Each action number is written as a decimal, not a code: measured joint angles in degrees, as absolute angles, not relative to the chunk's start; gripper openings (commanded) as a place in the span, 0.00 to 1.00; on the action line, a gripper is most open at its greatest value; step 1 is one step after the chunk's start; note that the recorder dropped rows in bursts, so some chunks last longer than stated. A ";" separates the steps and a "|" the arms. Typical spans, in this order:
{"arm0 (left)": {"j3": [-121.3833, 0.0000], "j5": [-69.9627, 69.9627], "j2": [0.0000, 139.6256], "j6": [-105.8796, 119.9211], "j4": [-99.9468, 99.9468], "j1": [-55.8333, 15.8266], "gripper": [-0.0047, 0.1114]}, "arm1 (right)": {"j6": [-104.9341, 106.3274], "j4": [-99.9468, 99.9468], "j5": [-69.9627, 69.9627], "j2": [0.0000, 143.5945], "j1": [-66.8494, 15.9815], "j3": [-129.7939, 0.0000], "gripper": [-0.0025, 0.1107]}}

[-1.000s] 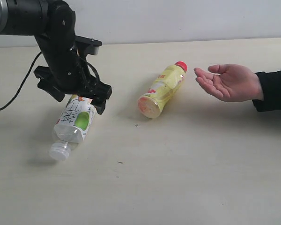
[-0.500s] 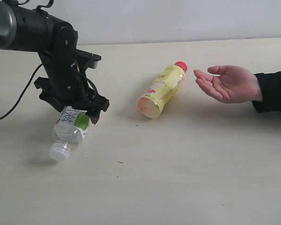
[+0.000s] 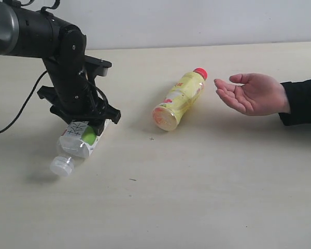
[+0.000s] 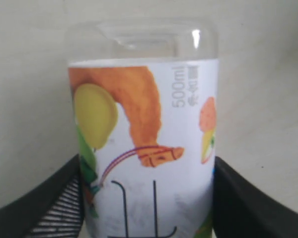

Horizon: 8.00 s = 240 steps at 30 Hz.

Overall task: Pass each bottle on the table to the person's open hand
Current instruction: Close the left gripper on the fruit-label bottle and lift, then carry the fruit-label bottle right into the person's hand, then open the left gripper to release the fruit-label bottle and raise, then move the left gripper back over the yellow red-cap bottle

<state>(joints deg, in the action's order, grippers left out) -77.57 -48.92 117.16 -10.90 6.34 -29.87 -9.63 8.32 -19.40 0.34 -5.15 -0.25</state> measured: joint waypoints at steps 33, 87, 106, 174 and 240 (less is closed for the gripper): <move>-98.26 -57.95 105.72 -25.21 0.68 -54.65 0.04 | -9.63 8.32 -19.40 0.34 -5.15 -0.25 0.02; -134.92 -46.02 143.15 -42.62 -5.41 -49.47 0.04 | -9.63 8.32 -19.40 0.34 -5.15 -0.25 0.02; -134.96 -44.93 144.51 -37.96 -14.34 -48.22 0.65 | -9.63 8.32 -19.40 0.34 -5.15 -0.25 0.02; -116.92 -70.15 122.46 -7.98 -5.39 -48.22 0.05 | -9.63 8.32 -19.19 0.34 -5.15 -0.25 0.02; -83.50 -24.32 99.13 10.01 -4.57 -48.22 0.05 | -9.63 8.32 -19.07 0.34 -5.15 -0.25 0.02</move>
<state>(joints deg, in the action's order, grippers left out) -83.50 -24.32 99.13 10.01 -4.57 -48.22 -9.63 8.32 -19.07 0.34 -5.15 -0.25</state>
